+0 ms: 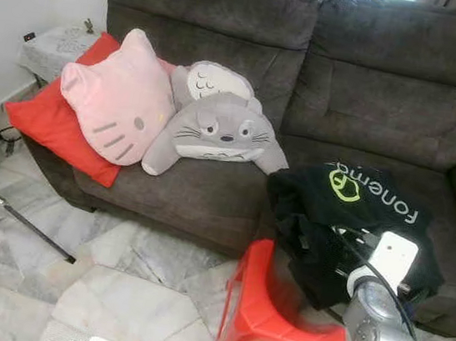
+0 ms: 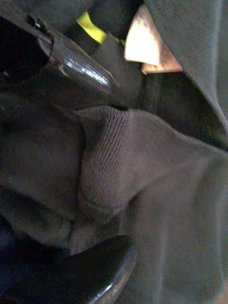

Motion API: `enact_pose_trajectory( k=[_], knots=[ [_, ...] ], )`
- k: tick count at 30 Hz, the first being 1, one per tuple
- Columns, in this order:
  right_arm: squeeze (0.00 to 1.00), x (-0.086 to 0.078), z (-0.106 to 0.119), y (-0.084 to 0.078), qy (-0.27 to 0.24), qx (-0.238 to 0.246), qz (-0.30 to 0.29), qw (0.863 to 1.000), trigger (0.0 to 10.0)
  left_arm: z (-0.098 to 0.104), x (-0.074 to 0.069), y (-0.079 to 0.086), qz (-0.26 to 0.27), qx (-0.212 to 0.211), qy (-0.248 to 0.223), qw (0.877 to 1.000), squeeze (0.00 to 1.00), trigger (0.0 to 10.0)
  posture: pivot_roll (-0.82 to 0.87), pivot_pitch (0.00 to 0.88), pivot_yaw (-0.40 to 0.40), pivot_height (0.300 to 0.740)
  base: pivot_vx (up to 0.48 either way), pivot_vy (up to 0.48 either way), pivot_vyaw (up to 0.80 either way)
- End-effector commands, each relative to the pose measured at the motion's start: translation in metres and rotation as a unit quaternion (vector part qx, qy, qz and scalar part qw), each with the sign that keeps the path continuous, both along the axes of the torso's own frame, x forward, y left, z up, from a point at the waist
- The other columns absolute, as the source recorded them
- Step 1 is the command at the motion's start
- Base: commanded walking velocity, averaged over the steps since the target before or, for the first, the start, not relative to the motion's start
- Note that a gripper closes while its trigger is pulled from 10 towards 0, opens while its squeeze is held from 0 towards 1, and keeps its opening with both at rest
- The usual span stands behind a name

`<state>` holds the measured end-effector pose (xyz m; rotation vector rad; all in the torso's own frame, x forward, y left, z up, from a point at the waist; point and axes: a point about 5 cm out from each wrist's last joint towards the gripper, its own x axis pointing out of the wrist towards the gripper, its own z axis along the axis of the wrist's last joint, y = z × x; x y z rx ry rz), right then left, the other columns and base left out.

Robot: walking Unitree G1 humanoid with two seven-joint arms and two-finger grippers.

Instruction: Hang hanger

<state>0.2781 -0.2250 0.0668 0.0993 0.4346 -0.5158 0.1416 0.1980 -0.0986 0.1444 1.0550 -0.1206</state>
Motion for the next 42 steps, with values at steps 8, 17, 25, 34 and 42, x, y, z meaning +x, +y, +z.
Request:
enact_pose_trajectory(
  k=[8, 17, 25, 34, 42],
  knots=[
    [0.00, -0.013, -0.004, -0.008, 0.009, -0.016, -0.033, 0.999, 10.0, -0.001, -0.005, 0.005, -0.010, 0.003, 0.007, 1.000, 0.00, 10.0, -0.19, 0.000, -0.002, 0.740, 0.000, 0.000, 0.00],
    [0.00, -0.019, -0.009, -0.009, 0.030, -0.023, -0.048, 0.998, 10.0, -0.001, -0.007, 0.005, -0.012, 0.005, 0.012, 1.000, 0.00, 10.0, -0.19, 0.000, 0.000, 0.740, 0.000, 0.000, 0.00],
    [0.00, -0.012, 0.002, -0.007, -0.020, -0.013, -0.047, 0.999, 10.0, -0.003, -0.009, 0.002, -0.014, 0.005, 0.016, 1.000, 0.00, 10.0, -0.19, 0.000, 0.001, 0.740, 0.000, 0.000, 0.00],
    [0.00, -0.006, 0.000, 0.005, -0.029, -0.007, -0.012, 0.999, 10.0, -0.002, -0.009, 0.005, -0.012, 0.007, 0.017, 1.000, 0.00, 10.0, -0.19, 0.000, 0.001, 0.740, 0.000, 0.000, 0.00],
    [0.00, 0.006, 0.005, 0.005, -0.037, -0.013, 0.007, 0.999, 10.0, 0.000, -0.008, 0.015, -0.011, 0.011, 0.015, 1.000, 0.00, 10.0, -0.18, 0.000, 0.002, 0.740, 0.000, 0.000, 0.00]
  ],
)
